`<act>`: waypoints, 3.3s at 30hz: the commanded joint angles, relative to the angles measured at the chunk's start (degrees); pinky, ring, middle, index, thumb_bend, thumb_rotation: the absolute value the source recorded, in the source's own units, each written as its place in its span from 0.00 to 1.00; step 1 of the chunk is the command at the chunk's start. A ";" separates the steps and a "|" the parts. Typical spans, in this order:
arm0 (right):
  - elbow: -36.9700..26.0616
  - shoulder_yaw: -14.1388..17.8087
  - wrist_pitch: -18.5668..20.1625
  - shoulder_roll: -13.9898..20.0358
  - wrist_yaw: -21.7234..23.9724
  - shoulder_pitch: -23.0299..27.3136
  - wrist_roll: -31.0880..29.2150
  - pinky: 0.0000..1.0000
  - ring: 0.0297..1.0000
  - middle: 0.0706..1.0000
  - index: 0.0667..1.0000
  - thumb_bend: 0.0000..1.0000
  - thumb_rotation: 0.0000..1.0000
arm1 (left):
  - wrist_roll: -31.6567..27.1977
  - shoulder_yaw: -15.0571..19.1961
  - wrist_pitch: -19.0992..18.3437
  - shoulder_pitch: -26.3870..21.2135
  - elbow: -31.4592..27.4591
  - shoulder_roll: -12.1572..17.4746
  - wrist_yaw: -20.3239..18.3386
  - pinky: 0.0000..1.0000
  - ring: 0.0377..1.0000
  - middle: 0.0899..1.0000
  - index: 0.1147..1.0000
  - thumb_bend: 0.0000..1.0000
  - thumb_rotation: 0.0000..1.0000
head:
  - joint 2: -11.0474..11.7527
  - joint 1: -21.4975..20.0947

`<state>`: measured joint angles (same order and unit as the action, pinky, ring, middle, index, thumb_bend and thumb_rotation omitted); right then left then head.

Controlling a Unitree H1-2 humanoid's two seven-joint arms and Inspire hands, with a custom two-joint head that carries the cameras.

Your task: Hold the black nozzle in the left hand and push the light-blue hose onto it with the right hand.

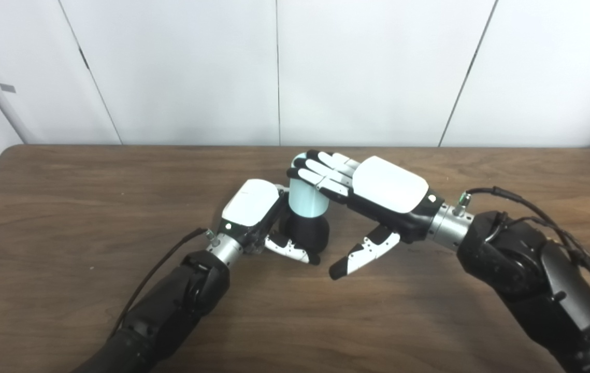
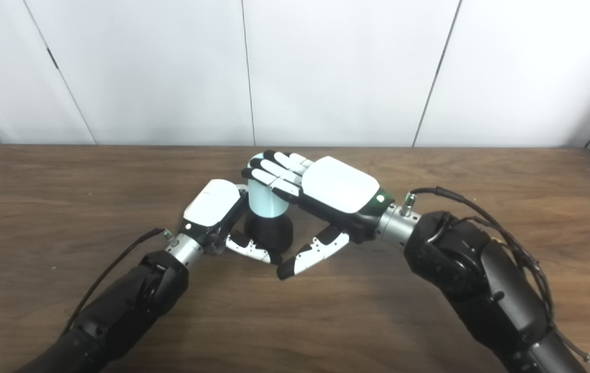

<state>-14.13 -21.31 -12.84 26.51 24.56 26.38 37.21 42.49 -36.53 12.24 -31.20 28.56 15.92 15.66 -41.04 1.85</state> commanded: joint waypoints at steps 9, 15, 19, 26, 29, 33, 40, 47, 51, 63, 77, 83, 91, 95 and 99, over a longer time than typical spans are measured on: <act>-0.50 -2.35 6.01 -0.96 5.65 -1.33 -1.57 1.00 1.00 1.00 1.00 0.81 0.96 | 1.13 -4.54 -0.23 6.83 4.38 -0.92 -9.75 0.51 0.54 0.43 0.42 0.53 0.00 | -0.37 0.50; -0.67 -4.31 3.56 -0.13 5.90 0.56 0.49 1.00 1.00 1.00 1.00 0.81 0.98 | 1.49 -4.63 -0.38 6.72 4.55 -0.88 -9.68 0.50 0.53 0.43 0.42 0.53 0.00 | -0.45 0.62; -0.64 -5.08 2.83 -0.03 6.07 2.20 0.92 1.00 1.00 1.00 1.00 0.81 0.97 | 1.04 -4.50 -0.74 6.78 4.21 -0.93 -10.38 0.53 0.56 0.45 0.41 0.53 0.00 | -0.45 0.62; -0.09 -6.12 2.80 0.31 6.70 3.98 1.47 0.99 1.00 0.98 0.96 0.80 0.96 | 1.26 -4.57 -0.53 6.74 4.29 -0.98 -9.89 0.51 0.55 0.45 0.41 0.53 0.00 | -0.60 0.51; -0.08 -6.53 2.78 0.59 7.20 4.20 1.67 0.99 1.00 0.97 0.95 0.80 0.95 | 1.27 -4.58 -0.55 6.73 4.38 -0.89 -10.00 0.52 0.55 0.45 0.41 0.53 0.00 | -0.65 0.52; 0.36 -7.24 1.66 1.27 7.20 4.20 3.02 0.99 1.00 0.97 0.94 0.79 0.96 | 1.58 -4.76 -0.46 6.68 4.35 -0.67 -9.97 0.53 0.55 0.44 0.41 0.53 0.00 | -0.79 0.53; 0.87 -6.45 2.17 1.35 5.95 2.53 2.81 1.00 1.00 0.98 0.95 0.80 0.95 | 1.35 -4.58 -0.46 6.77 4.14 -0.49 -10.05 0.51 0.54 0.43 0.42 0.53 0.00 | -0.91 0.51; 0.57 -5.35 2.94 0.94 3.17 -1.25 4.97 0.99 1.00 1.00 1.00 0.77 0.95 | 1.49 -4.46 -0.08 6.77 4.42 -0.33 -9.61 0.51 0.55 0.43 0.42 0.53 0.00 | -0.86 0.57; 0.20 -5.55 3.11 0.74 2.37 -2.45 6.25 1.00 1.00 1.00 1.00 0.75 0.92 | 1.02 -4.25 -0.03 6.86 4.26 -0.25 -10.01 0.49 0.53 0.42 0.43 0.53 0.00 | -0.86 0.48; -0.37 -0.06 4.50 -3.29 -4.16 -3.30 -0.52 0.87 0.99 1.00 1.00 0.72 0.73 | 1.00 -4.14 -0.31 7.03 3.96 -0.39 -10.12 0.52 0.54 0.42 0.42 0.53 0.00 | -0.83 0.56; -0.18 26.07 30.19 -25.80 -16.21 1.67 -33.85 0.62 0.76 0.94 1.00 0.74 0.32 | 1.40 -4.42 0.63 6.48 6.15 -1.03 -8.81 0.53 0.55 0.43 0.42 0.53 0.00 | 0.21 0.52; 3.87 26.93 33.15 -23.58 -17.70 -0.23 -33.22 0.51 0.74 0.94 0.97 0.76 0.24 | 1.78 -4.53 0.24 6.59 5.62 -0.77 -9.08 0.52 0.55 0.44 0.41 0.53 0.00 | 0.16 0.60; 3.24 25.54 34.86 -21.86 -19.37 -5.39 -31.62 0.44 0.58 0.74 0.76 0.65 0.16 | 0.68 -3.77 0.45 6.79 5.39 -0.63 -9.16 0.49 0.52 0.42 0.42 0.53 0.00 | 0.16 0.25; 3.43 26.14 33.55 -22.78 -20.35 -7.67 -32.38 0.44 0.55 0.69 0.70 0.66 0.14 | 0.55 -3.51 0.17 6.89 5.20 -0.53 -9.34 0.48 0.52 0.42 0.43 0.53 0.00 | 0.20 0.34; 4.58 24.93 29.18 -22.51 -22.00 -10.06 -30.24 0.44 0.55 0.67 0.67 0.65 0.10 | 0.78 -3.38 0.27 6.99 5.05 -0.43 -8.74 0.48 0.52 0.41 0.43 0.53 0.00 | 0.22 0.30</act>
<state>-8.58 3.89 21.34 3.81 4.11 15.35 6.16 42.47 -35.98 12.50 -31.38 28.86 15.68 15.79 -40.78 2.11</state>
